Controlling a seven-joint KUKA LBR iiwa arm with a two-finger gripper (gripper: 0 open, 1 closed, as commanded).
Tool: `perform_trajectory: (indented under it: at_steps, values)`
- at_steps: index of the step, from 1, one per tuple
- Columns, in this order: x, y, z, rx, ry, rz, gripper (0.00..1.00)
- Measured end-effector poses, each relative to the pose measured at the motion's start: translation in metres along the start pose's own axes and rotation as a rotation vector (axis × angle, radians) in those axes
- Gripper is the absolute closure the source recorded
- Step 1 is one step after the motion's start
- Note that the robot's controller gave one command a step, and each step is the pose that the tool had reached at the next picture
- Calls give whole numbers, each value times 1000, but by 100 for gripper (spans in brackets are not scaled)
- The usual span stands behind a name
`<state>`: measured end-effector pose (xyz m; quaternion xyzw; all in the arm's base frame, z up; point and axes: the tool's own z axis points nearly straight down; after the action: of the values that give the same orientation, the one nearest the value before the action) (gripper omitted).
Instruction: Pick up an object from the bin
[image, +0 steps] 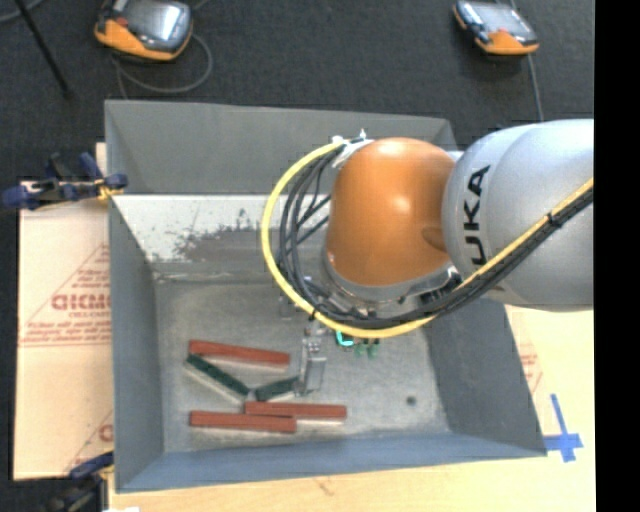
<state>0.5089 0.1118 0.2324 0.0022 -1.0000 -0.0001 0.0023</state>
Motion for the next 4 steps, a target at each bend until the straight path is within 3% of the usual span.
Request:
perform_trajectory:
  at_steps: [1,2,3,4]
  values:
    - [-17,-5,165,-1,-4,-55,0]
    - [-36,-40,161,1,-11,-121,0]
    - [-19,-5,161,0,-8,-138,0]
    - [-20,-6,160,-1,-10,-132,100]
